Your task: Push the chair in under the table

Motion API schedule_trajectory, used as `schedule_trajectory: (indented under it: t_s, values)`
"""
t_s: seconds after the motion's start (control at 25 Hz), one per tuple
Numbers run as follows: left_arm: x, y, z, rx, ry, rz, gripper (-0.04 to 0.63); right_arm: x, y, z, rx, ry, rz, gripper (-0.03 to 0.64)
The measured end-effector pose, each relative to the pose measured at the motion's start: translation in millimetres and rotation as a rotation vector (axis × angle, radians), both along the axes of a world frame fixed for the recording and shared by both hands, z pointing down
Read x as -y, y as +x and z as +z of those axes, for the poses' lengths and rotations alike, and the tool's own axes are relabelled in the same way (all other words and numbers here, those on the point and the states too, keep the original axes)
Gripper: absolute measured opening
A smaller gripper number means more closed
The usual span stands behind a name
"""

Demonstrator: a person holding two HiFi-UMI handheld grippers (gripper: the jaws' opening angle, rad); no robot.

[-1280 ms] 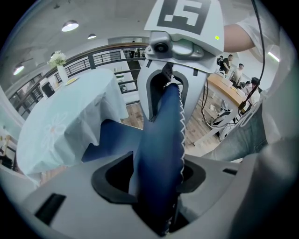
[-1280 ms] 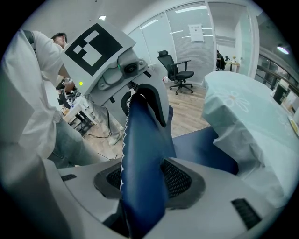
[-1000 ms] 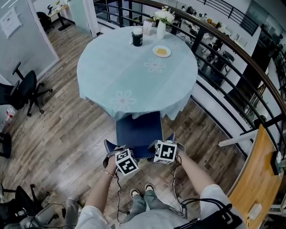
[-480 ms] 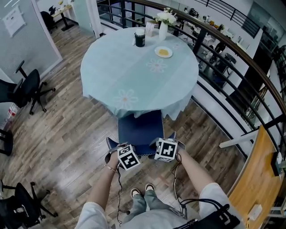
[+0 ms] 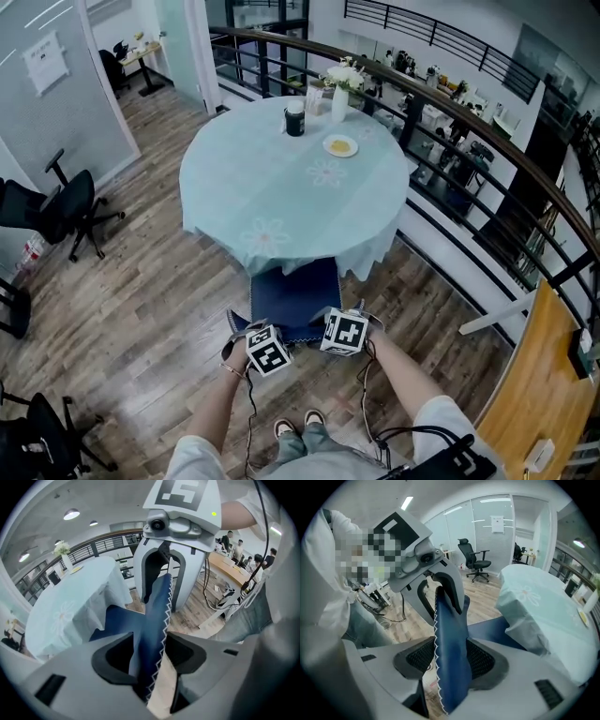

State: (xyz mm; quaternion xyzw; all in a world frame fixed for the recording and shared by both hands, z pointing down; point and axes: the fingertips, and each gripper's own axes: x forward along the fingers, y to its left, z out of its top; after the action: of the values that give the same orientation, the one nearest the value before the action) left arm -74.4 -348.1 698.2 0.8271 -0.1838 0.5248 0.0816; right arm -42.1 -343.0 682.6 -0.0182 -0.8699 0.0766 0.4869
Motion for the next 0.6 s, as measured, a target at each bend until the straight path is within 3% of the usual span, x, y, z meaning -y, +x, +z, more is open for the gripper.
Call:
schedule_trajectory:
  t_s: [0.12,0.36,0.48,0.6]
  values:
    - [-4.9,1.1,-11.9,-0.042,0.012,-0.036,0.209,2.6,2.2,-13.5,0.031,0.029,0.038,0.207]
    - [-15.8,12.6,-50.6,-0.199,0.060,-0.120,0.206,8.5,11.3,-34.3,0.115,0.100,0.182,0.199]
    - [-27.4,19.4,-64.9,-0.236,0.116,-0.133,0.178,7.9,17.9,-42.9,0.130,0.180,0.246,0.149]
    - [-39.5,23.3,-75.1,-0.255,0.169,-0.159,0.092,6.7,20.0,-54.5,0.175,0.253,0.314,0.052]
